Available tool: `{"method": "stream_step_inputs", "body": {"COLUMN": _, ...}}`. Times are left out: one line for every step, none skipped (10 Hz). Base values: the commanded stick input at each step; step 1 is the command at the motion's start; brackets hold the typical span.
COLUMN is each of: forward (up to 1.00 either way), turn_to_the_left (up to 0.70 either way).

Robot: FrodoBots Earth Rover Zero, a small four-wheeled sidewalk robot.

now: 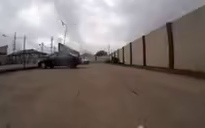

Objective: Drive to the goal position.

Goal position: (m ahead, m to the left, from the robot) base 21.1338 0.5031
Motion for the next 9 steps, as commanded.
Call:
{"method": "stream_step_inputs", "body": {"forward": 0.5, "turn_to_the_left": 0.0}}
{"method": "stream_step_inputs", "body": {"forward": 0.5, "turn_to_the_left": 0.0}}
{"method": "stream_step_inputs", "body": {"forward": 0.5, "turn_to_the_left": 0.0}}
{"method": "stream_step_inputs", "body": {"forward": 0.5, "turn_to_the_left": 0.0}}
{"method": "stream_step_inputs", "body": {"forward": 0.5, "turn_to_the_left": 0.0}}
{"method": "stream_step_inputs", "body": {"forward": 0.5, "turn_to_the_left": 0.0}}
{"method": "stream_step_inputs", "body": {"forward": 0.5, "turn_to_the_left": 0.0}}
{"method": "stream_step_inputs", "body": {"forward": 0.5, "turn_to_the_left": 0.0}}
{"method": "stream_step_inputs", "body": {"forward": 0.5, "turn_to_the_left": 0.0}}
